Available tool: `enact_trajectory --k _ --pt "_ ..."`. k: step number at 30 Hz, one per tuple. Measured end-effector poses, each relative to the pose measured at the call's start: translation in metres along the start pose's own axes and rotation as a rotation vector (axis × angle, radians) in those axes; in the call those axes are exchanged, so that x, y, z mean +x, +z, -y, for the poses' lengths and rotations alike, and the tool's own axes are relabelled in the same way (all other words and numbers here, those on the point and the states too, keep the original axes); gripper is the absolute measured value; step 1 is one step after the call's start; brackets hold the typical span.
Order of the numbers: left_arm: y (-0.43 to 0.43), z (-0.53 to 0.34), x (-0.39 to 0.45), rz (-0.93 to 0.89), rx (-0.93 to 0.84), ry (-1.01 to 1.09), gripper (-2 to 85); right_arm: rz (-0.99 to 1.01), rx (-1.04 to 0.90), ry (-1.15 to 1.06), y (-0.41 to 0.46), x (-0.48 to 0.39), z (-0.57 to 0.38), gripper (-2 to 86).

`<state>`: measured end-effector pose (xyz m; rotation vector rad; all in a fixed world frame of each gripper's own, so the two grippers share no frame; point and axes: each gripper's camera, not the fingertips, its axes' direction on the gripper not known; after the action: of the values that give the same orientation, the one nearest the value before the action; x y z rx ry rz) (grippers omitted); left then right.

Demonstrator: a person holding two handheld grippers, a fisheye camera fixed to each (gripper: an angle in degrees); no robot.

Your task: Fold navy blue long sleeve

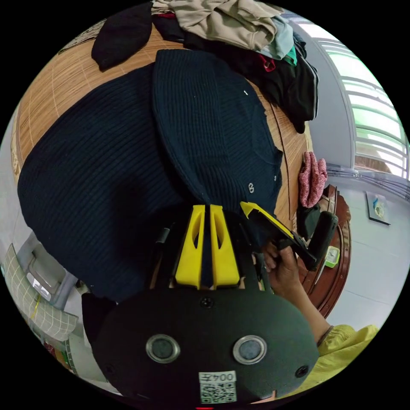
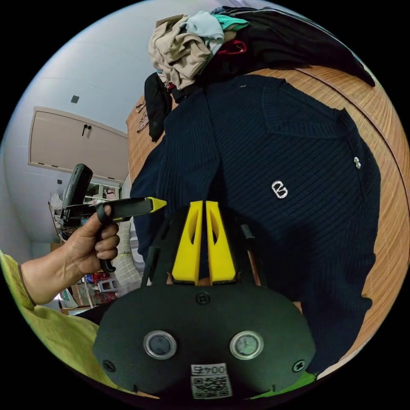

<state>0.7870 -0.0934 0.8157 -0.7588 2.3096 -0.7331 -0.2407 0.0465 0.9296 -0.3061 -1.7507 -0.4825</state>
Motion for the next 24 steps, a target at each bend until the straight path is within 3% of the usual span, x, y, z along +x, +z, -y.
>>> enact_trajectory --k 24 --pt "0.03 0.038 0.056 -0.102 -0.1 0.077 2.3 -0.147 -0.033 0.006 -0.044 0.037 0.018 1.0"
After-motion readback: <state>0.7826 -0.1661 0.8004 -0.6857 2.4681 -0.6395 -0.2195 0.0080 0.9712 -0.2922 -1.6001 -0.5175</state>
